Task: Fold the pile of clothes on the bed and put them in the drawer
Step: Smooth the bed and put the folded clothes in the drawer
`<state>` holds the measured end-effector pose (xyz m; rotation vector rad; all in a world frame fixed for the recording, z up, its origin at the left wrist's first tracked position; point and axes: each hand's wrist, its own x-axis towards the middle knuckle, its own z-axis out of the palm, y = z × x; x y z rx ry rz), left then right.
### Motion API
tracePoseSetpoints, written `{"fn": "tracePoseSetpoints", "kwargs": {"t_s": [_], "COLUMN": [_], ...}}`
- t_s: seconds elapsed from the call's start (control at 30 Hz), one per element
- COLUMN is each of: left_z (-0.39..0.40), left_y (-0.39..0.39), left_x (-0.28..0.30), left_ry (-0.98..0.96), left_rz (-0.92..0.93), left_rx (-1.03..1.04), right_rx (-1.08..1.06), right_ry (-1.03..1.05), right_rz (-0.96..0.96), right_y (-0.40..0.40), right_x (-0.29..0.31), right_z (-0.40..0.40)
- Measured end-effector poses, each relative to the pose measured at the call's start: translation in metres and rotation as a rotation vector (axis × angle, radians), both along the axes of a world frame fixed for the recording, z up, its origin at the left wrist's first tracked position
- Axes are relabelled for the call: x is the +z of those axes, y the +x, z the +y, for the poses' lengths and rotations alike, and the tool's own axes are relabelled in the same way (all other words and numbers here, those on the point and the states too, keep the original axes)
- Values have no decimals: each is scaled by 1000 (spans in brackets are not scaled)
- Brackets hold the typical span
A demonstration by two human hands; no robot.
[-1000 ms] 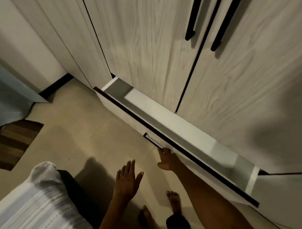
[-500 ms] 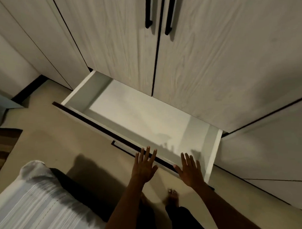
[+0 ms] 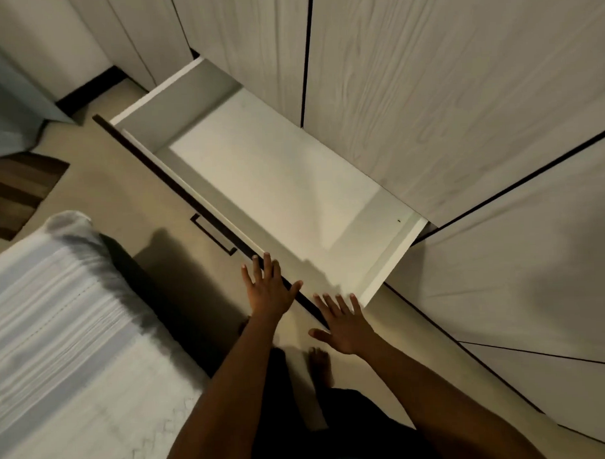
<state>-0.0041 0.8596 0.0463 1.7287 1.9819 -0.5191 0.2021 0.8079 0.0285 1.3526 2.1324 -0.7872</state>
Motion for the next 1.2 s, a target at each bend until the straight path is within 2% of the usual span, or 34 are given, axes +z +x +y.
{"fn": "tracePoseSetpoints", "kwargs": {"t_s": [0.17, 0.37, 0.57, 0.77, 0.93, 1.1, 1.2], "left_z": [-33, -80, -119, -146, -225, -339, -429], "left_y": [-8, -12, -25, -4, 2, 15, 38], "left_x": [-6, -10, -18, -14, 6, 29, 45], "left_ry": [18, 63, 119, 204, 301, 290, 333], "left_rz": [-84, -116, -129, -130, -141, -101, -53], "left_rx": [185, 390, 457, 524, 689, 918, 1057], "right_rx": [158, 294, 271, 282, 312, 554, 729], "right_ry": [102, 109, 225, 204, 207, 168, 131], "right_rz": [149, 83, 136, 95, 140, 225, 261], "right_y": [23, 12, -7, -8, -20, -52, -70], "right_x": [-4, -21, -25, -21, 0, 32, 57], "right_z": [-16, -46, -78, -78, -96, -147, -208]}}
